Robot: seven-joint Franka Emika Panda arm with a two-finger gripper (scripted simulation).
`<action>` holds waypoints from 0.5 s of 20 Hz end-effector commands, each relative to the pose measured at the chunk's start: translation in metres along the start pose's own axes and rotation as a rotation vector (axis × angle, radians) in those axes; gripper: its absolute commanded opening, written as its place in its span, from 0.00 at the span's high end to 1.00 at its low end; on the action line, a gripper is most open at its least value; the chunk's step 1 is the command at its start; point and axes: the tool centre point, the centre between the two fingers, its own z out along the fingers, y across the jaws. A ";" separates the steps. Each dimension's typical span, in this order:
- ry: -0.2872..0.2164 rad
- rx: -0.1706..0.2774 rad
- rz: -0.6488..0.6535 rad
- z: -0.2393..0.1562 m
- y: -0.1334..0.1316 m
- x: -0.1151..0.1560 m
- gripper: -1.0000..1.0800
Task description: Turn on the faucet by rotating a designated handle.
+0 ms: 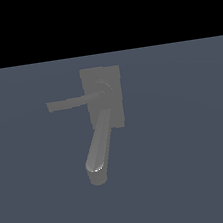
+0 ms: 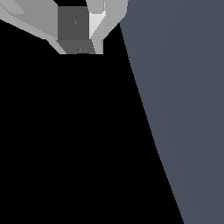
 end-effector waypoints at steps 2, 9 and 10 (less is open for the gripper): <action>0.097 -0.116 -0.022 -0.035 0.010 0.027 1.00; 0.286 -0.319 -0.124 -0.105 -0.003 0.080 1.00; 0.312 -0.345 -0.144 -0.115 -0.008 0.088 1.00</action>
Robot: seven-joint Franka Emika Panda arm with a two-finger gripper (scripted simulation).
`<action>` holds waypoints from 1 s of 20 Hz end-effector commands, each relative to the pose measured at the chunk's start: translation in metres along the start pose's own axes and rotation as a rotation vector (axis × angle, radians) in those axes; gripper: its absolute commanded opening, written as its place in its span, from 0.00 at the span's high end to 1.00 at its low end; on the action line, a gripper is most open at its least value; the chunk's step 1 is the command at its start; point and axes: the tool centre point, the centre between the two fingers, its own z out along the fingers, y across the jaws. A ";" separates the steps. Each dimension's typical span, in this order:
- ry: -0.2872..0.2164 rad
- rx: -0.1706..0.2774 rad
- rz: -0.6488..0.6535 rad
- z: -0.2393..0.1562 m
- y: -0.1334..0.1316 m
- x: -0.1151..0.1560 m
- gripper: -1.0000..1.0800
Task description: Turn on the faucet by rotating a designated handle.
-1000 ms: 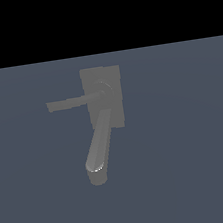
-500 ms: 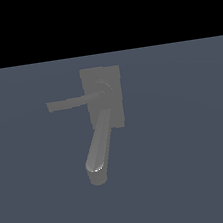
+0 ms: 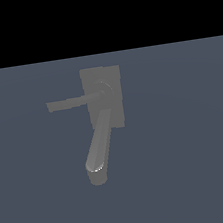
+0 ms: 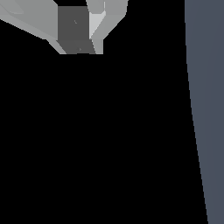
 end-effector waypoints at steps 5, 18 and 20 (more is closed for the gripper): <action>0.183 -0.145 -0.141 -0.055 -0.025 0.065 1.00; 0.520 -0.260 -0.562 -0.142 -0.194 0.149 1.00; 0.565 -0.256 -0.640 -0.151 -0.231 0.151 1.00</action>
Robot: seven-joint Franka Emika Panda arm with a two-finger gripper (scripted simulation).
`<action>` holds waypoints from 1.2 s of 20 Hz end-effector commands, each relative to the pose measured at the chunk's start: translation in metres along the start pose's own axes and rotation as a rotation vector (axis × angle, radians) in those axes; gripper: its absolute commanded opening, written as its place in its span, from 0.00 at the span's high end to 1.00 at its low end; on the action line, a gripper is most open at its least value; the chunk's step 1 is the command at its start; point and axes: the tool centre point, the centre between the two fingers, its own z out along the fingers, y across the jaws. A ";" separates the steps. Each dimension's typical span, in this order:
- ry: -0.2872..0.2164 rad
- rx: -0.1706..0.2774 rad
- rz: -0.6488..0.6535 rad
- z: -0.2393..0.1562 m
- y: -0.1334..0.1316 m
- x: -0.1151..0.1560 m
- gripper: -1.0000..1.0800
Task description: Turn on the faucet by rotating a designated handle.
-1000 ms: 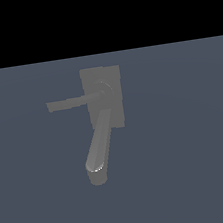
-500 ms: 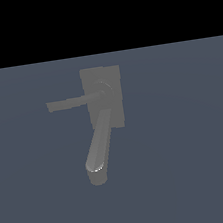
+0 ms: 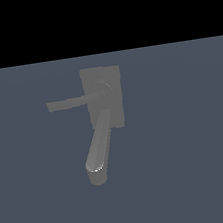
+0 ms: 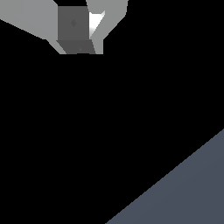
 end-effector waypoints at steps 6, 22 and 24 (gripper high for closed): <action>0.213 0.066 -0.262 -0.039 -0.117 0.088 1.00; 0.494 0.306 -0.652 -0.126 -0.346 0.131 1.00; 0.507 0.323 -0.672 -0.132 -0.358 0.130 1.00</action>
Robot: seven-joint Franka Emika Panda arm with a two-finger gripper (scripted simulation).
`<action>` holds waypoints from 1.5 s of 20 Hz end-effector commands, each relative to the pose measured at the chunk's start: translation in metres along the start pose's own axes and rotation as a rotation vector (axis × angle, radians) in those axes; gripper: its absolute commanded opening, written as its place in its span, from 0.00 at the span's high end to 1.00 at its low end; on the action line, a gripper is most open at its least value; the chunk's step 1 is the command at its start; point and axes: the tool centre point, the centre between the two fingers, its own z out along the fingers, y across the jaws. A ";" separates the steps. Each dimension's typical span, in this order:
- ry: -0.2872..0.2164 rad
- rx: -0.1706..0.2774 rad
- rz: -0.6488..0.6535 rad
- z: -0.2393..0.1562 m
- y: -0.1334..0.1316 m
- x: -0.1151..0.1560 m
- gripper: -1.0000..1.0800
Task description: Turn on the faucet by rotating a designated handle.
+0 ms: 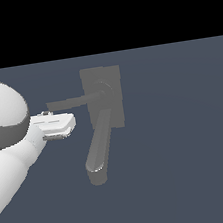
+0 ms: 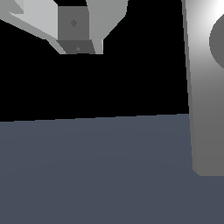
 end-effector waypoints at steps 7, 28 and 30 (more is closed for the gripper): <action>0.030 0.028 -0.032 0.000 -0.018 0.016 1.00; 0.035 0.072 -0.067 -0.004 -0.046 -0.004 1.00; 0.035 0.072 -0.067 -0.004 -0.045 -0.011 1.00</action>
